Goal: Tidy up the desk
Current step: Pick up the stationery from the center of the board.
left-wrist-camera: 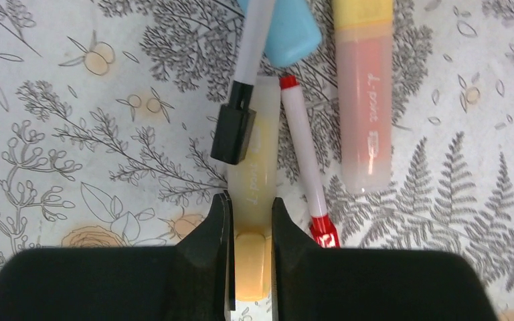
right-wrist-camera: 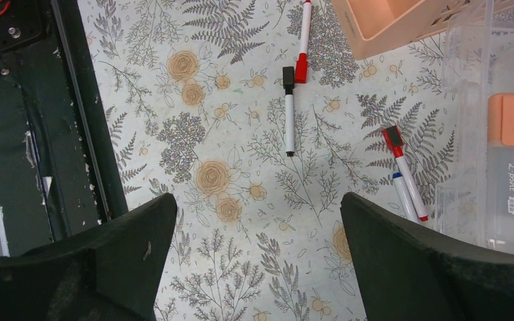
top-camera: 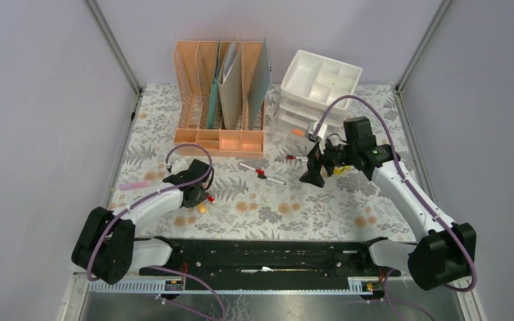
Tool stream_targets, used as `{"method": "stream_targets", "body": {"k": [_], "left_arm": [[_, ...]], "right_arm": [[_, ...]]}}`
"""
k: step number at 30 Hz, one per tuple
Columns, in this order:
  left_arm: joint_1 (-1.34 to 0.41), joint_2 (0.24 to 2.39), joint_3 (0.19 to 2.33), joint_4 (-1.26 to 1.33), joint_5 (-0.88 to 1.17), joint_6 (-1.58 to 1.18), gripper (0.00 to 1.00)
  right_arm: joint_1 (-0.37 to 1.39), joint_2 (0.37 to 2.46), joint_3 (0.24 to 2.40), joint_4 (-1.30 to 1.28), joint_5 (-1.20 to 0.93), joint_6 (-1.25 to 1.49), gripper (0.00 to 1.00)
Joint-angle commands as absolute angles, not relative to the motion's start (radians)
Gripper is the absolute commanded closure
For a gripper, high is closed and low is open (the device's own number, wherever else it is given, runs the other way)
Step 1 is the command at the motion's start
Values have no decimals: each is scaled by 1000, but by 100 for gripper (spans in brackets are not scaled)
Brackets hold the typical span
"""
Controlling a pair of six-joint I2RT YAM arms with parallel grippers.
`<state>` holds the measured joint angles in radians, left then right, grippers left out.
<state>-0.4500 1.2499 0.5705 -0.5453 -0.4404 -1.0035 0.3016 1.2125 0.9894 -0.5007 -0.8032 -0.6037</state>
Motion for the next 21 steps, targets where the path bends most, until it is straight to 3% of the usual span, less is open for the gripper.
{"method": "stream_targets", "body": {"k": [1,10,21], "left_arm": [[-446,1156,570,-539,-339,-963,100],[-446,1022,587,-465,-159,-900,100],[-450,964,417,190,259,-933,100]], "right_arm": [[298,1201,990,-502,-807,-618,0],[298,1212,985,-494,-874,-594,0],[298,1233,924,-310,-1057,-376,0]]}}
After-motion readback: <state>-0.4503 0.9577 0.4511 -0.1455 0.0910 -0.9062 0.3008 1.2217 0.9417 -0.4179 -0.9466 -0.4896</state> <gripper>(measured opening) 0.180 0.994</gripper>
